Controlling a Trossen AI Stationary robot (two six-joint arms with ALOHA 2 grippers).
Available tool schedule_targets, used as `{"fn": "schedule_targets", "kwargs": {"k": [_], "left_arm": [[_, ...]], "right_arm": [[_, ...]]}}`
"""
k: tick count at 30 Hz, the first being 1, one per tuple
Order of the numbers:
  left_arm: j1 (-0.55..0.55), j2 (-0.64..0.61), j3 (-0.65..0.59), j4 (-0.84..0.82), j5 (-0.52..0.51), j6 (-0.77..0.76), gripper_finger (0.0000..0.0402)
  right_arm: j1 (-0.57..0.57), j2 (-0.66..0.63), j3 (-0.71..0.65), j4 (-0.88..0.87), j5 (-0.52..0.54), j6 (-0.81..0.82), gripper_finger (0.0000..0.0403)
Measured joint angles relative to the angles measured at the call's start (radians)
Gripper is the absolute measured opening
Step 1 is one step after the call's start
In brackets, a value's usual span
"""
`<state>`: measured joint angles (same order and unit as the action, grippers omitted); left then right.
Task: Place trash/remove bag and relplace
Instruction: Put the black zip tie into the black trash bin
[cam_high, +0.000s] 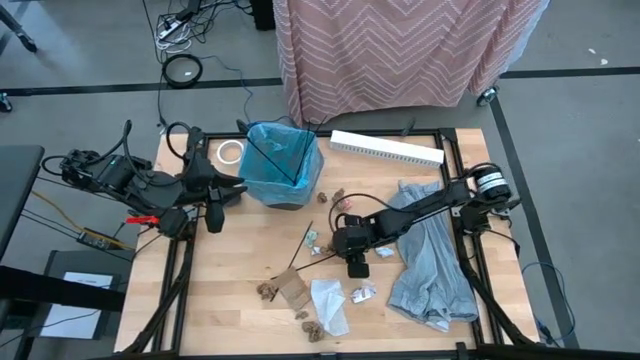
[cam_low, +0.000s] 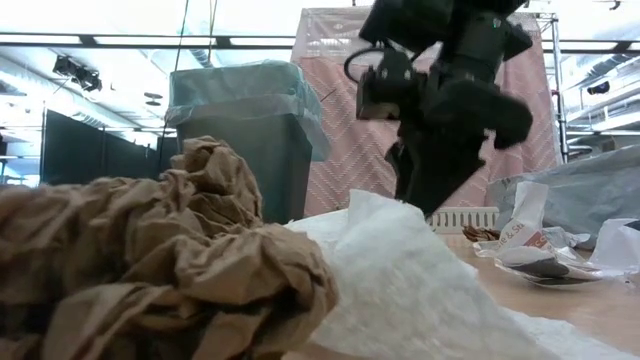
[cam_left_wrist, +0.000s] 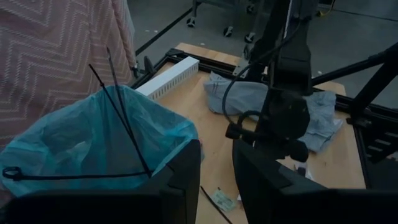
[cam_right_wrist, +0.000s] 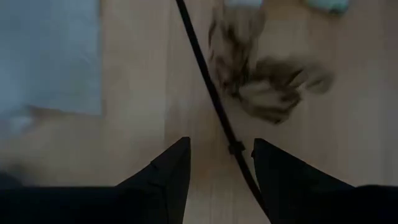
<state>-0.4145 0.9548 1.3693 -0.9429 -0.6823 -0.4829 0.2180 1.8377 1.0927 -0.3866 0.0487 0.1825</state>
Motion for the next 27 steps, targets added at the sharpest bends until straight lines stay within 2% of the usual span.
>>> {"fn": "schedule_targets", "kwargs": {"k": [7, 10, 13, 14, 18, 27], "left_arm": [[0.000, 0.000, 0.000, -0.014, -0.004, 0.000, 0.0101], [0.000, 0.000, 0.000, -0.025, -0.004, 0.000, 0.0101], [0.000, 0.000, 0.000, -0.024, -0.007, 0.000, 0.0101], [0.000, 0.000, 0.000, -0.024, -0.011, 0.001, 0.0101], [0.000, 0.000, 0.000, -0.030, -0.024, 0.001, 0.0101], [0.000, 0.000, 0.000, -0.038, -0.026, 0.005, 0.0101]], "right_arm": [[-0.005, 0.051, 0.005, 0.024, 0.014, 0.029, 0.0149], [-0.006, 0.048, 0.004, 0.023, 0.034, 0.050, 0.0104], [-0.012, 0.042, 0.003, 0.012, 0.040, 0.074, 0.0029], [-0.014, 0.038, 0.003, 0.005, 0.034, 0.090, 0.0017], [-0.014, 0.040, 0.033, -0.066, 0.036, 0.176, 0.0009], [0.069, 0.034, 0.238, -0.438, 0.027, 0.226, 0.0003]]}}
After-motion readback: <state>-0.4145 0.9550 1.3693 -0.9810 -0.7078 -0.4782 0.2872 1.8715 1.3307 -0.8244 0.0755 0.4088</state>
